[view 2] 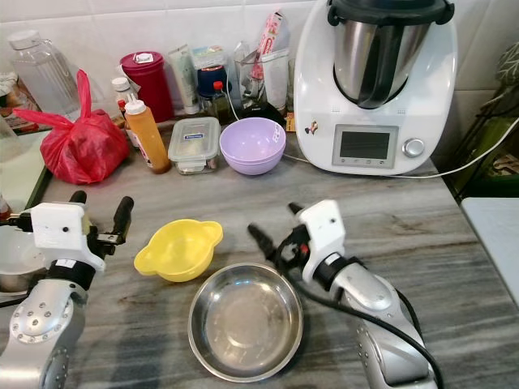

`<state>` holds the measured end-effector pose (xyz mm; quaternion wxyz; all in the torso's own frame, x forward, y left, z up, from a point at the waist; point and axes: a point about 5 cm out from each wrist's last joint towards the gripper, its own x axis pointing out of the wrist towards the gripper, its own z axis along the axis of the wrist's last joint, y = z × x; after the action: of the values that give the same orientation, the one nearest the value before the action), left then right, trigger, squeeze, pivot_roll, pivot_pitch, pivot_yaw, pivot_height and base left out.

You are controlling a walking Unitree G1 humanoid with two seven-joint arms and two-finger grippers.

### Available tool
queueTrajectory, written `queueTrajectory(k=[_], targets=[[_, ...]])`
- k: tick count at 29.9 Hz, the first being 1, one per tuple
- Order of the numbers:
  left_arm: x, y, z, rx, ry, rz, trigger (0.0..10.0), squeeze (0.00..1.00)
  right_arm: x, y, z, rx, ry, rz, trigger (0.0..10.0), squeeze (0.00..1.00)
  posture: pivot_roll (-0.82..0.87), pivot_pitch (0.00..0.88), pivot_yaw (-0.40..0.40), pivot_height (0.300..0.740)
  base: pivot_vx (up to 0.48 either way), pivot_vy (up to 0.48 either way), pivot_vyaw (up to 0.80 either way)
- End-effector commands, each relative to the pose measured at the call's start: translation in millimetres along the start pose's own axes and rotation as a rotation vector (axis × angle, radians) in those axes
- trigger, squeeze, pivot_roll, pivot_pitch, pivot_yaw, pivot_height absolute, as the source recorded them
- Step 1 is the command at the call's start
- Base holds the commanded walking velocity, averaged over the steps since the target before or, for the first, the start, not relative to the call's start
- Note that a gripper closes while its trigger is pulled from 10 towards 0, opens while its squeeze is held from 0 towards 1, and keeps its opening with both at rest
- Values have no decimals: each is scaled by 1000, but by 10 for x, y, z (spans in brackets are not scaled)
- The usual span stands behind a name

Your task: Setting the table

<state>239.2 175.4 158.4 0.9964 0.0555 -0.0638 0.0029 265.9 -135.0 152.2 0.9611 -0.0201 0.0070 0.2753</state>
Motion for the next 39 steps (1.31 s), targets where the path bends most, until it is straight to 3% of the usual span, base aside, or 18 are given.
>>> queueTrajectory(k=[1,4,13,39], targets=[[-31,18,2,16,-6,20,10000,0,7,-2,30,-18,-17,-16,10000,0,-89,36,73,740,0,0,0],[-55,-31,-73,-1,38,20,10000,0,19,-16,18,-25,-20,-34,10000,0,-89,35,70,740,0,0,0],[-18,-78,-84,71,43,26,10000,0,53,-85,70,-42,-47,-81,10000,0,-97,40,69,740,0,0,0],[35,-119,-78,101,50,14,10000,0,99,-150,104,-71,-74,-140,10000,0,-101,45,78,740,-366,0,0]])
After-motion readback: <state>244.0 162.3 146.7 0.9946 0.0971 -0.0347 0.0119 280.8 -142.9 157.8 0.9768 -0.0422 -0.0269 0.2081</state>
